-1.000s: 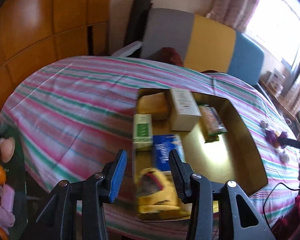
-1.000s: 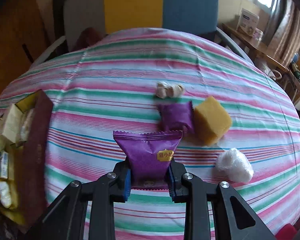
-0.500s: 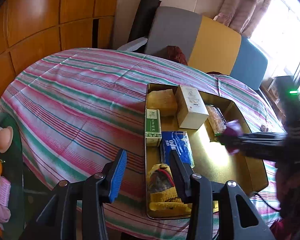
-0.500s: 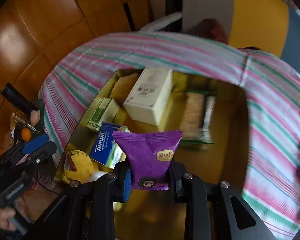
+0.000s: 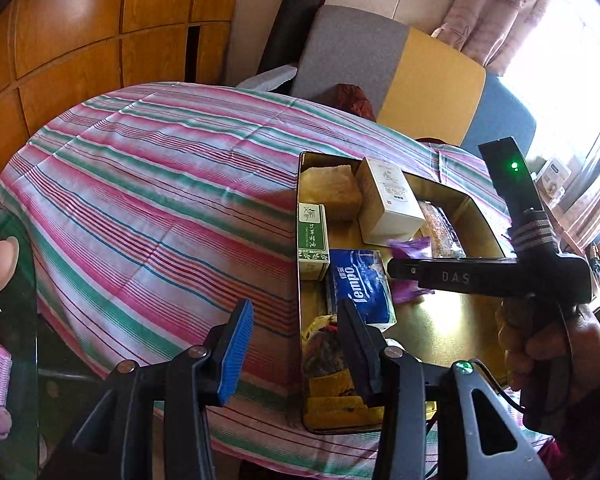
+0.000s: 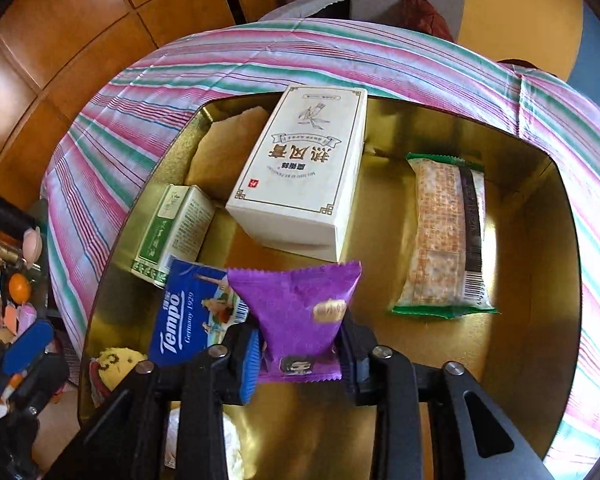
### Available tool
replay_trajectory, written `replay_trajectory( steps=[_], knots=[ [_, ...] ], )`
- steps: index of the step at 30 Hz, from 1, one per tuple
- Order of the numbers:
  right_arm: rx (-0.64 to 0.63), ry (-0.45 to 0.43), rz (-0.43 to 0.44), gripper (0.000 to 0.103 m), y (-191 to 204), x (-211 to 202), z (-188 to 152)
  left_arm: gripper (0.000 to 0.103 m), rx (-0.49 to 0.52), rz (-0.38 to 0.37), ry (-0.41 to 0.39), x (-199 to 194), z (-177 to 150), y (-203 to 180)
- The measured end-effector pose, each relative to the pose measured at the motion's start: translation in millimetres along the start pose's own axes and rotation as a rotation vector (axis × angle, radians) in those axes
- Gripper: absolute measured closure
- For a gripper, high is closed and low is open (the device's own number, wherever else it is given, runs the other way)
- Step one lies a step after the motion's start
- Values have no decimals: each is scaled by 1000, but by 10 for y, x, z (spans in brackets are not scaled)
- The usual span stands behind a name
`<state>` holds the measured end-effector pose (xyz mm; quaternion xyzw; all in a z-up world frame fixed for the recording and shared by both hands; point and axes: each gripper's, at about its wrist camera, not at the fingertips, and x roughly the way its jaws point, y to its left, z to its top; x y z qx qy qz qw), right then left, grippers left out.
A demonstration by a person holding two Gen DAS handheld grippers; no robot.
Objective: Organize objects
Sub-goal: 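Carry the purple snack packet into the tray and open the right tool, then move both tools back toward the remaining items on the table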
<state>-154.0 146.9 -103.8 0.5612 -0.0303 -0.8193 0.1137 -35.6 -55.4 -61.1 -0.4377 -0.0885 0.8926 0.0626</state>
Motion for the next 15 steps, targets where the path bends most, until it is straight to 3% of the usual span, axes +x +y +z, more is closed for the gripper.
replay_trajectory(
  steps=[7,15],
  knots=[
    [30,-75,29,47,-150,-332,-112,59,28,3,-21,-62,11,-82],
    [72,-185,30,39,-477,-904,-468,59,95,5,-46,-157,40,-277]
  ],
)
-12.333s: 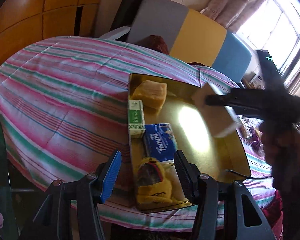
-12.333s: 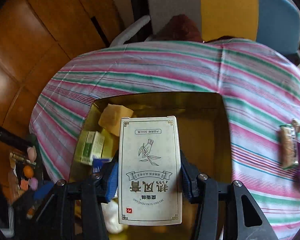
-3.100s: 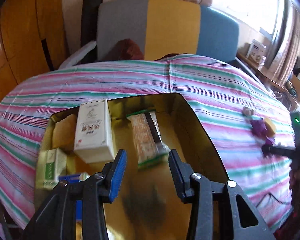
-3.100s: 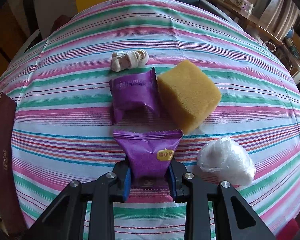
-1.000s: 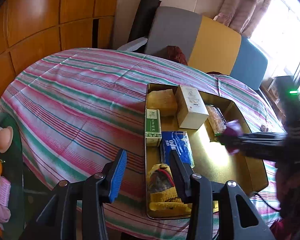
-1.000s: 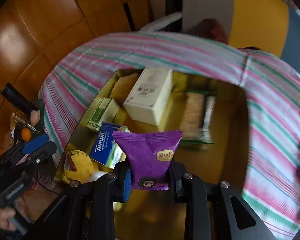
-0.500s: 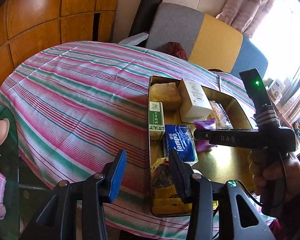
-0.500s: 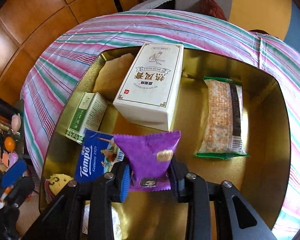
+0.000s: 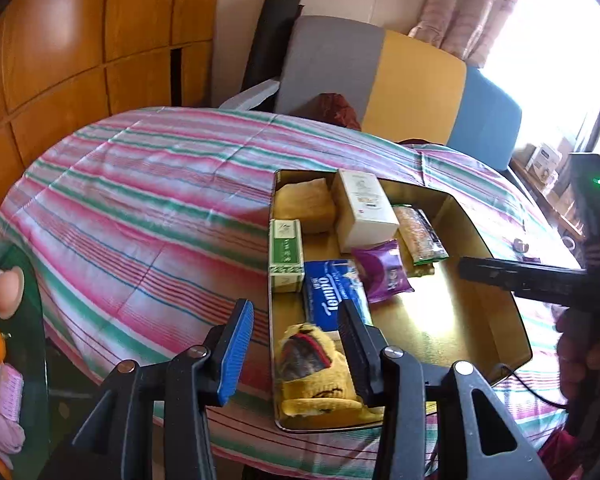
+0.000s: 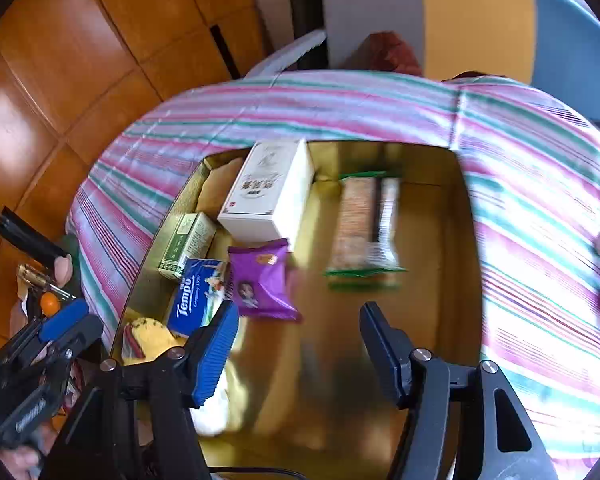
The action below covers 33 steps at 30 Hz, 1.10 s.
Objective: Organize objects
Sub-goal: 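Move both tools back toward the remaining items on the table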
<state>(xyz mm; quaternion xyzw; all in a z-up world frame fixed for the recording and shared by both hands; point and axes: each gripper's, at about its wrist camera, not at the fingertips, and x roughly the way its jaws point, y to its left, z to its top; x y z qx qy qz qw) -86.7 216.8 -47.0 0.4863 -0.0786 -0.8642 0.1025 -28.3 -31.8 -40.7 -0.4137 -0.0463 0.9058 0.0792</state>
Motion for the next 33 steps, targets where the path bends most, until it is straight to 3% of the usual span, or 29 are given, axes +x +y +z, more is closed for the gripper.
replay_trajectory(
  steps=[8,18,22,28,33],
  knots=[
    [68,-81,-91,32,-615,-549,-206,59,83,-20,-5,-62,32,-314],
    [245,-112,-256,31,-1728,-971,-468,59,200,-53,11,-49,34,-808],
    [320,-142,-343,25,-2241,-1165,-530,59,248,-69,15,-52,43,-1015],
    [532,-210,-478,23,-3074,-1392,-782,59,333,-100,19,-44,61,-1421],
    [752,-252,-484,23,-3467,-1522,-1028,59,397,-137,33,19,57,-1782]
  ],
)
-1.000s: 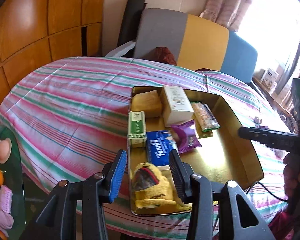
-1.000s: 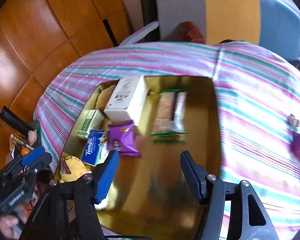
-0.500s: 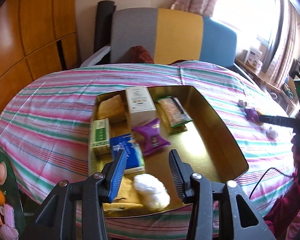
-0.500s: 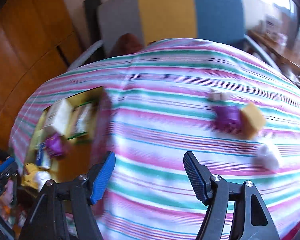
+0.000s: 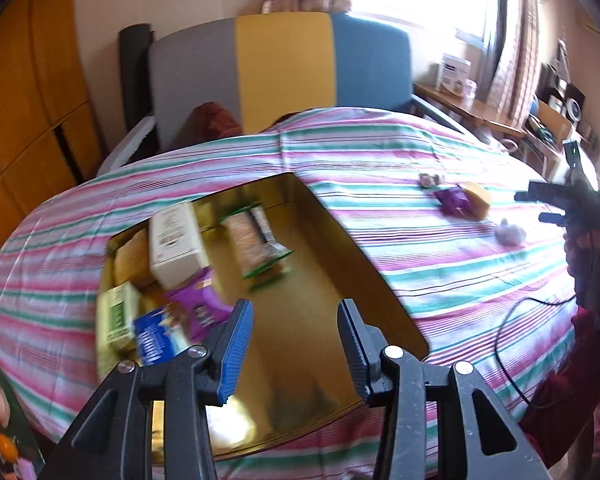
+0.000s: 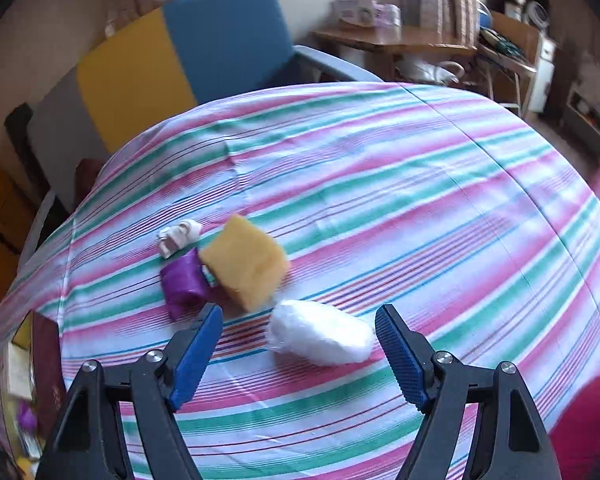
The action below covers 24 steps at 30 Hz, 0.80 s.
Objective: Organize objects
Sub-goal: 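Move both tools back toward the remaining items on the table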
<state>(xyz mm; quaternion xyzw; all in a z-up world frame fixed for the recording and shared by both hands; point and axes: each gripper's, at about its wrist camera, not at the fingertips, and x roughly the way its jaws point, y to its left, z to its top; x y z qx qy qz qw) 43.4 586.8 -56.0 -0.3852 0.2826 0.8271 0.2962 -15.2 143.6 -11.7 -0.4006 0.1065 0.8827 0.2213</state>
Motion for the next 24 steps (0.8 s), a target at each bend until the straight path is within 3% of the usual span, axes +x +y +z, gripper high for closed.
replay_trajectory(
  steps=[11,24],
  knots=[
    [145,52,2,20,-248,35,-38,59,44,-145,89,363,200,-596],
    [242,43,72,19,-416,-15,-15,59,84,-235,135,698,652,-1061]
  ],
)
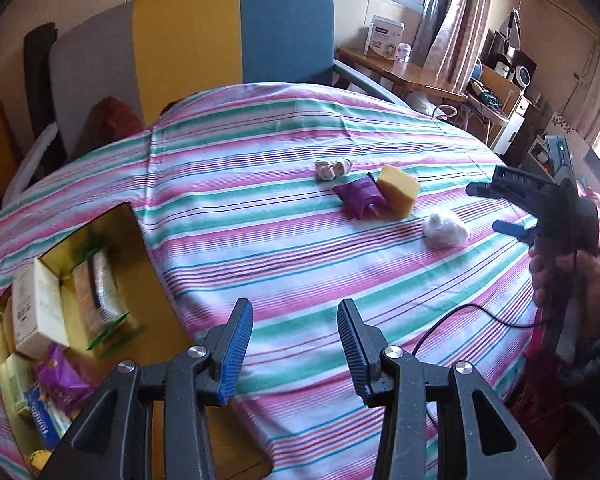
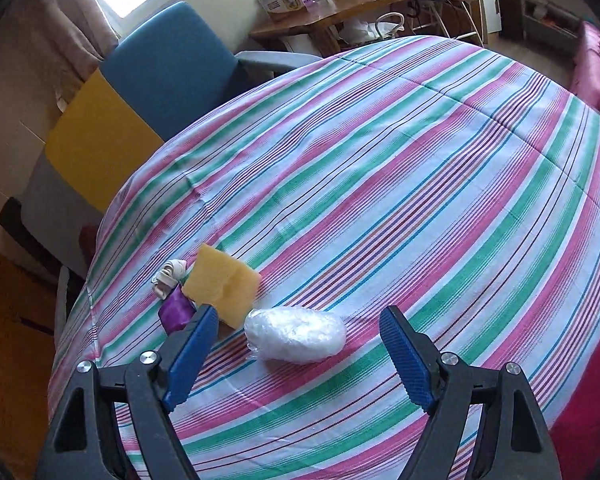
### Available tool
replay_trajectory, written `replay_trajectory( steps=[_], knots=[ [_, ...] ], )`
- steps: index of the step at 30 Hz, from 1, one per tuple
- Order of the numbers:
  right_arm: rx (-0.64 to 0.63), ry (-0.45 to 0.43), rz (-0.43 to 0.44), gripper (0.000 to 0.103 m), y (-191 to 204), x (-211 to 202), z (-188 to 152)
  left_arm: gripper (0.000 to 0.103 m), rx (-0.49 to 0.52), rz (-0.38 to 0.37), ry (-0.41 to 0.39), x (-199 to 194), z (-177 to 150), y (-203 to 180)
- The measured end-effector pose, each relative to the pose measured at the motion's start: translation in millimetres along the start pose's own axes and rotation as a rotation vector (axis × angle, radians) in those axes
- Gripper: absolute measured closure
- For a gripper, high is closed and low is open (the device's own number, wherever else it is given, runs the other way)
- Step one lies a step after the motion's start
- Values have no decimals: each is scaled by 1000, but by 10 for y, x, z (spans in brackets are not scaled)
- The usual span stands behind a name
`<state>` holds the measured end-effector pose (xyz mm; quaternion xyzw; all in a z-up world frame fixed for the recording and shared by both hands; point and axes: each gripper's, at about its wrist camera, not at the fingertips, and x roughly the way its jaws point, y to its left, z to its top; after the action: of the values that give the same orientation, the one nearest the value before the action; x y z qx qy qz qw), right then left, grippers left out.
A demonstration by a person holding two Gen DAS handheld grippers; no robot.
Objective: Organize objects
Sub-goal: 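Move both tools back toward the remaining items on the table, then grasp the white rope bundle with the left tool and lift it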
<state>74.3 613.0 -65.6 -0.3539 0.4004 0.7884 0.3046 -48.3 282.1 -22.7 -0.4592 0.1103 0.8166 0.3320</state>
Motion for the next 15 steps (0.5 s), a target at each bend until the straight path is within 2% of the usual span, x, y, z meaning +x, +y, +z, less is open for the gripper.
replay_trajectory(
  steps=[4,7,11,15],
  knots=[
    [-10,7,17,19,28,0,-13,59,-73,-59,50,203,252,43],
    [3,10,38,19,9,-10,-8,59,-80,-60,59,345,407,13],
    [37,15,71,18,-48,-22,7,59,-23,-35,71,573,636,-98],
    [47,30,99,17,-47,-3,8,59,88,7,75,875,919,-251]
  ],
)
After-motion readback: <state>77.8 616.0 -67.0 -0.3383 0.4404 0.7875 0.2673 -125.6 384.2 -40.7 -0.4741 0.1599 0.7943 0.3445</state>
